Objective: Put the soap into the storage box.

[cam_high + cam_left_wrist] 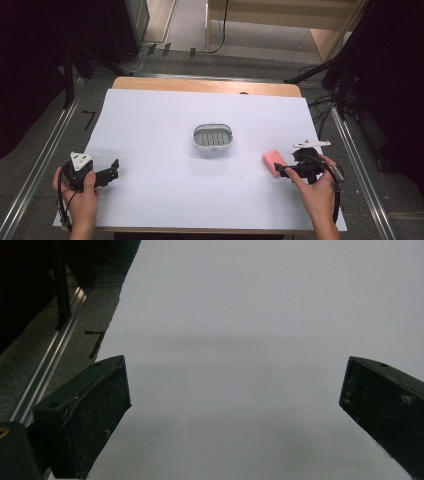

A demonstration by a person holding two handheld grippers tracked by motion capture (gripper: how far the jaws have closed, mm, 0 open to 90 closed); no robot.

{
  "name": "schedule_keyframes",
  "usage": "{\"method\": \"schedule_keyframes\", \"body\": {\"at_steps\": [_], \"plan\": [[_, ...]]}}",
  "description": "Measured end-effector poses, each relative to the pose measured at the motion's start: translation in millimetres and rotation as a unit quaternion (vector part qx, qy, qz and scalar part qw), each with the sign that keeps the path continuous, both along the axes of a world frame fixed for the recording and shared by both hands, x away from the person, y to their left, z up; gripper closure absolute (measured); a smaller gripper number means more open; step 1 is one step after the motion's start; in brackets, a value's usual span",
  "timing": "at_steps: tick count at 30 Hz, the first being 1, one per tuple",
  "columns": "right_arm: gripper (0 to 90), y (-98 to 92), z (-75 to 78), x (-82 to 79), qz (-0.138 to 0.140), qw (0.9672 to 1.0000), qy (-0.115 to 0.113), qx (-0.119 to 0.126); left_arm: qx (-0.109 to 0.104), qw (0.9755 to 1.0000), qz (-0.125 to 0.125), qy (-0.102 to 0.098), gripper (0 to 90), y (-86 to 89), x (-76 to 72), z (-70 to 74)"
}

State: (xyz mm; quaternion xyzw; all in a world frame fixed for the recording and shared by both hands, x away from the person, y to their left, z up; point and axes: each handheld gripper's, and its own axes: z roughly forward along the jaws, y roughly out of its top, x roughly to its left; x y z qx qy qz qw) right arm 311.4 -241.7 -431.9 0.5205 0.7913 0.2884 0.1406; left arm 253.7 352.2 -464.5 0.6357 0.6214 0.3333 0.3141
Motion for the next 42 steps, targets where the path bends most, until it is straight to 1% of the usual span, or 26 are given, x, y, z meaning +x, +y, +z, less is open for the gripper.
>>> {"method": "schedule_keyframes", "body": {"at_steps": [4, 5, 6, 7, 8, 9, 10, 11, 13, 16, 17, 19, 20, 21, 22, 23, 25, 29, 31, 33, 34, 36, 39, 40, 42], "plan": [[16.8, 5.3, 3.7, 6.2, 0.008, 0.9999, 0.011, -0.002, 0.001, 1.0000, 0.000, 0.002, 0.1, -1.1, 0.6, -0.2], [15.9, 8.1, 4.0, 9.8, 0.013, 0.9997, 0.022, 0.000, 0.003, 1.0000, -0.001, 0.003, 0.1, -1.3, 0.6, -0.3], [15.9, 8.1, 4.0, 9.8, 0.013, 0.9997, 0.022, 0.000, 0.004, 1.0000, -0.002, 0.002, 0.1, -1.5, 0.7, -0.3], [15.9, 9.5, 4.3, 11.1, 0.015, 0.9994, 0.029, -0.005, 0.005, 1.0000, -0.003, 0.002, 0.1, -1.6, 0.7, -0.4], [16.0, 11.4, 3.8, 12.5, 0.018, 0.9993, 0.031, -0.013, 0.005, 1.0000, -0.004, 0.002, 0.1, -1.8, 0.7, -0.4], [17.4, 13.7, 3.5, 13.9, 0.016, 0.9988, 0.039, -0.026, 0.005, 1.0000, -0.004, 0.002, 0.1, -1.9, 0.7, -0.4], [19.0, 14.6, 2.9, 15.2, 0.015, 0.9985, 0.043, -0.032, 0.006, 1.0000, -0.004, 0.003, 0.1, -2.1, 0.8, -0.4], [19.9, 16.0, 2.3, 16.9, 0.010, 0.9979, 0.051, -0.037, 0.006, 1.0000, -0.004, 0.003, 0.1, -2.2, 0.9, -0.5], [20.4, 17.5, 1.2, 18.9, 0.006, 0.9974, 0.058, -0.042, 0.008, 0.9999, -0.007, 0.004, 0.1, -2.5, 1.5, -0.8], [20.7, 21.2, -1.2, 22.8, -0.002, 0.9958, 0.080, -0.044, 0.008, 0.9999, -0.009, 0.007, 0.1, -2.6, 1.7, -0.7], [21.7, 24.8, -2.7, 25.6, -0.010, 0.9941, 0.095, -0.052, 0.007, 0.9999, -0.009, 0.008, 0.1, -2.5, 1.7, -0.7], [21.7, 26.4, -3.3, 26.8, -0.013, 0.9935, 0.098, -0.055, 0.008, 0.9999, -0.008, 0.010, 0.1, -2.4, 1.9, -0.6], [22.0, 29.1, -3.5, 28.9, -0.015, 0.9926, 0.101, -0.065, 0.009, 0.9999, -0.008, 0.010, 0.1, -2.4, 1.9, -0.6], [22.9, 29.6, -3.4, 29.6, -0.015, 0.9926, 0.099, -0.068, 0.009, 0.9999, -0.009, 0.009, 0.1, -2.7, 2.1, -0.8], [24.4, 31.8, -2.7, 31.4, -0.020, 0.9923, 0.099, -0.071, 0.010, 0.9999, -0.009, 0.009, 0.1, -2.9, 2.0, -0.8], [24.7, 33.2, -2.5, 33.5, -0.017, 0.9915, 0.104, -0.076, 0.010, 0.9999, -0.010, 0.009, 0.1, -2.9, 2.0, -0.8], [25.0, 34.0, -2.4, 34.3, -0.016, 0.9910, 0.106, -0.080, 0.010, 0.9999, -0.011, 0.008, 0.1, -3.0, 2.1, -0.9], [25.9, 38.7, -3.8, 38.0, -0.002, 0.9888, 0.120, -0.088, 0.011, 0.9998, -0.013, 0.009, 0.1, -3.4, 2.4, -1.1], [26.2, 39.0, -4.8, 38.7, 0.000, 0.9885, 0.122, -0.089, 0.013, 0.9998, -0.012, 0.012, 0.1, -3.8, 2.7, -1.0], [29.0, 39.0, -7.2, 40.2, 0.006, 0.9872, 0.124, -0.100, 0.014, 0.9997, -0.013, 0.013, 0.1, -4.0, 2.8, -1.1], [29.5, 38.9, -9.5, 41.4, 0.011, 0.9856, 0.132, -0.105, 0.014, 0.9997, -0.014, 0.012, 0.1, -4.1, 2.9, -1.2], [30.4, 38.8, -10.4, 42.2, 0.011, 0.9855, 0.137, -0.100, 0.015, 0.9997, -0.014, 0.013, 0.1, -4.2, 2.9, -1.1], [31.4, 38.3, -10.4, 43.3, 0.008, 0.9853, 0.139, -0.099, 0.015, 0.9997, -0.015, 0.014, 0.1, -4.3, 3.2, -1.2], [33.1, 37.9, -11.0, 44.7, 0.010, 0.9856, 0.140, -0.095, 0.016, 0.9997, -0.015, 0.014, 0.1, -4.6, 3.3, -1.4], [33.4, 37.5, -11.2, 45.2, 0.012, 0.9855, 0.140, -0.095, 0.016, 0.9997, -0.015, 0.014, 0.1, -4.7, 3.4, -1.4]]}}
